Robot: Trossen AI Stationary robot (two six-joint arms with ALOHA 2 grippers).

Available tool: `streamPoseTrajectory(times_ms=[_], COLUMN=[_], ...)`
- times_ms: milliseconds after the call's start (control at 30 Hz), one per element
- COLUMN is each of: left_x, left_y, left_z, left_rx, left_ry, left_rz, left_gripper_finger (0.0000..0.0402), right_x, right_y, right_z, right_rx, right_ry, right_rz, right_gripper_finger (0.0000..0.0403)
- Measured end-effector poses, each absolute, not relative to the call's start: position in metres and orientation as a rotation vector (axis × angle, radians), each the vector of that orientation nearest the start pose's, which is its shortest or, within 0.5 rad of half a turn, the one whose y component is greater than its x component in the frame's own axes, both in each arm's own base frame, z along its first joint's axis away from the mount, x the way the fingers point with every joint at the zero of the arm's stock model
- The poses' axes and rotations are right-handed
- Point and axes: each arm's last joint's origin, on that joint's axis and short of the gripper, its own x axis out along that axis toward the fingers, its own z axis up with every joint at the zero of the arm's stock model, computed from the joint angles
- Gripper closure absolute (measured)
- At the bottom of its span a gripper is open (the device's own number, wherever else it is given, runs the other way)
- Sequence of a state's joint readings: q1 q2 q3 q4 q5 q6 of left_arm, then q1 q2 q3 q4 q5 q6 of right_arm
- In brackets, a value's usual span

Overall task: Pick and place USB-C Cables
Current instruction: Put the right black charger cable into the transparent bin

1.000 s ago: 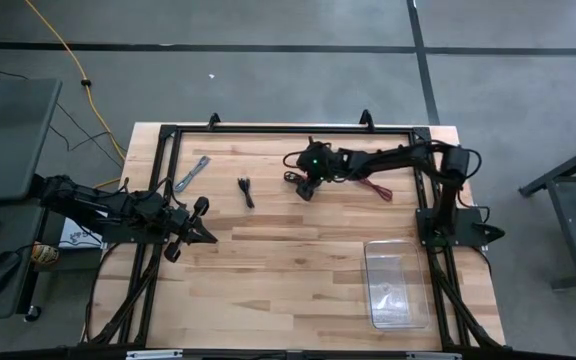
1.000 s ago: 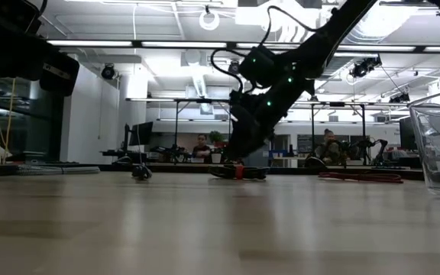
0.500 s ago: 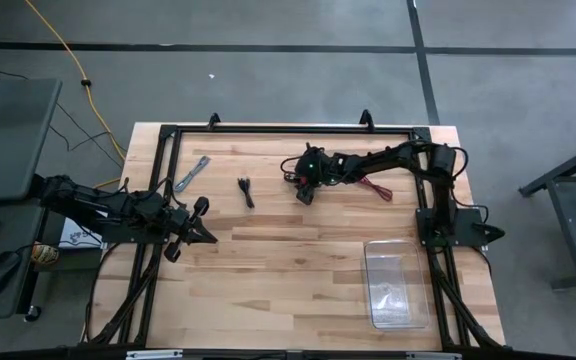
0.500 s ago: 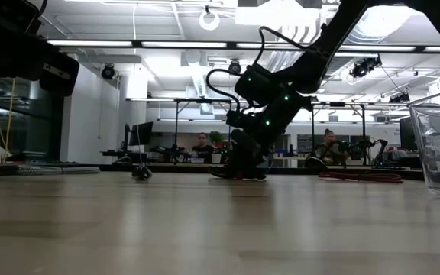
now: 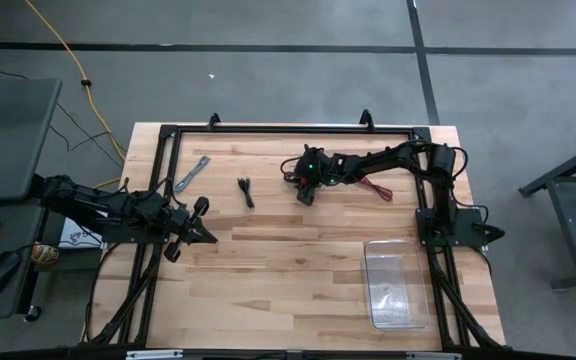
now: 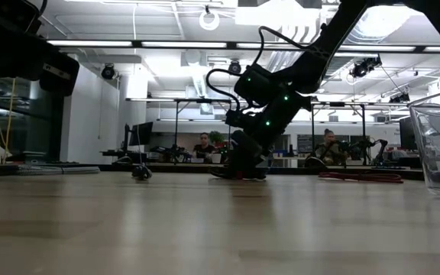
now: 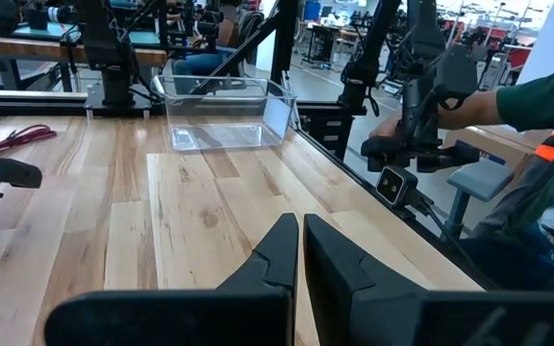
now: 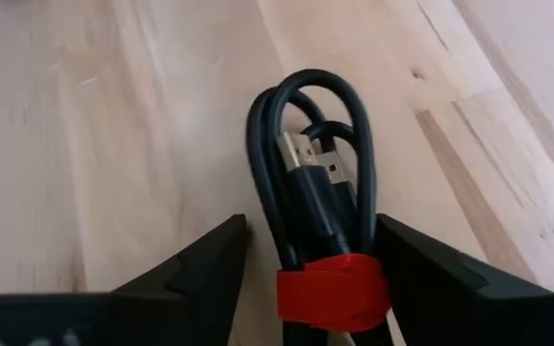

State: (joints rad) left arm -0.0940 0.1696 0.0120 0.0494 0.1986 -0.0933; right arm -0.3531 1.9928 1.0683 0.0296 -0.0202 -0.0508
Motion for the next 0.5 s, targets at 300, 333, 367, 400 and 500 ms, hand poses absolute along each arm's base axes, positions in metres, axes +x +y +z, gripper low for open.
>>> streamPoseTrajectory(times_ms=[300, 333, 367, 400, 500], left_x=[0.1057, 0.1057, 0.1057, 0.1057, 0.1057], left_y=[-0.0157, -0.0157, -0.0157, -0.0157, -0.0157], left_z=[0.1584, 0.1584, 0.1584, 0.1584, 0.1585], left_rx=[-0.098, -0.098, -0.098, -0.098, -0.098], left_ry=[0.122, 0.122, 0.122, 0.122, 0.122], left_rz=[-0.287, -0.287, -0.287, -0.287, -0.287], left_gripper_finger=[0.0398, 0.0398, 0.0398, 0.0398, 0.0398], right_x=[0.3602, 0.3601, 0.3598, 0.3598, 0.3593], right_y=[-0.1315, -0.1317, -0.1318, -0.1317, -0.1315], right_z=[0.1085, 0.1085, 0.1083, 0.1083, 0.1078], right_rx=[0.113, 0.112, 0.112, 0.11, 0.11], right_ry=[0.899, 0.9, 0.901, 0.902, 0.909], right_rz=[-0.277, -0.28, -0.282, -0.281, -0.279], right_gripper_finger=[0.0301, 0.0316, 0.0329, 0.0341, 0.0346])
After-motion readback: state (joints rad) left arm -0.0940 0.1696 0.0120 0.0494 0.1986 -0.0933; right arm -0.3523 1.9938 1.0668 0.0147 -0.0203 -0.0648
